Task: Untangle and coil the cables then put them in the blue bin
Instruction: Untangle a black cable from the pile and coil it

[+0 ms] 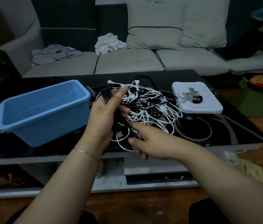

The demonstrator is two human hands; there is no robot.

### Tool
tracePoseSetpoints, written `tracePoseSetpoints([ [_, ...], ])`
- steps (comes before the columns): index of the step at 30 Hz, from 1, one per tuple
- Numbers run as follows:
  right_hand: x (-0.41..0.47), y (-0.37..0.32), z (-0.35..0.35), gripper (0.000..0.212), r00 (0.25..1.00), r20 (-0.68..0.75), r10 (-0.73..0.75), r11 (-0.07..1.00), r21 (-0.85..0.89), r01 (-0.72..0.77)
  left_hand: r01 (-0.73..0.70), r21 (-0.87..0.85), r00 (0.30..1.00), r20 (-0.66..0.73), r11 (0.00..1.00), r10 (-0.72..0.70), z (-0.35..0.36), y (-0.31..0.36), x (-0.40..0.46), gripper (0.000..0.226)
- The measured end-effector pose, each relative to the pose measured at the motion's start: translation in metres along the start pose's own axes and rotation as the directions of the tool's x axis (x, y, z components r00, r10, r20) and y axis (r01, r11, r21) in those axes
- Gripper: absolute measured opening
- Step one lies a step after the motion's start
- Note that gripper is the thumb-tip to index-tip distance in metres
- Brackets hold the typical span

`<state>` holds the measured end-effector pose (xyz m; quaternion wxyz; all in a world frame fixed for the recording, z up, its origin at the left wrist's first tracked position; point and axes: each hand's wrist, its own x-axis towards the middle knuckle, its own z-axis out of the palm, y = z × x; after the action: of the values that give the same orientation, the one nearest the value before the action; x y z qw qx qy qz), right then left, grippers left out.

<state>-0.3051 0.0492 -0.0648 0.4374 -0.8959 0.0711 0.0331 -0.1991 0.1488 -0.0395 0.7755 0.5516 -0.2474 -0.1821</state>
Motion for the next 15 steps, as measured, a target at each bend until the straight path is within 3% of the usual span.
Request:
tracePoseSetpoints([
  [3,-0.002,-0.003,-0.005,0.024,0.997,-0.049,-0.056,0.96,-0.276,0.04,-0.086,0.166,0.996,-0.008,0.982,0.089,0.004,-0.001,-0.003,0.011],
  [6,-0.004,-0.006,-0.006,0.022,0.992,-0.059,-0.111,0.906,-0.415,0.077,-0.128,0.287,0.992,0.053,0.949,0.118,0.006,-0.005,-0.004,0.003],
  [11,-0.007,-0.008,-0.013,0.03,0.995,0.05,-0.092,0.912,-0.397,0.104,-0.08,0.504,0.99,0.141,0.86,0.01,0.006,-0.013,-0.002,0.036],
  [15,-0.012,-0.007,-0.016,0.017,0.987,-0.116,-0.111,0.9,-0.432,0.051,-0.165,0.805,0.98,0.2,0.569,0.001,0.002,-0.019,0.0,0.038],
])
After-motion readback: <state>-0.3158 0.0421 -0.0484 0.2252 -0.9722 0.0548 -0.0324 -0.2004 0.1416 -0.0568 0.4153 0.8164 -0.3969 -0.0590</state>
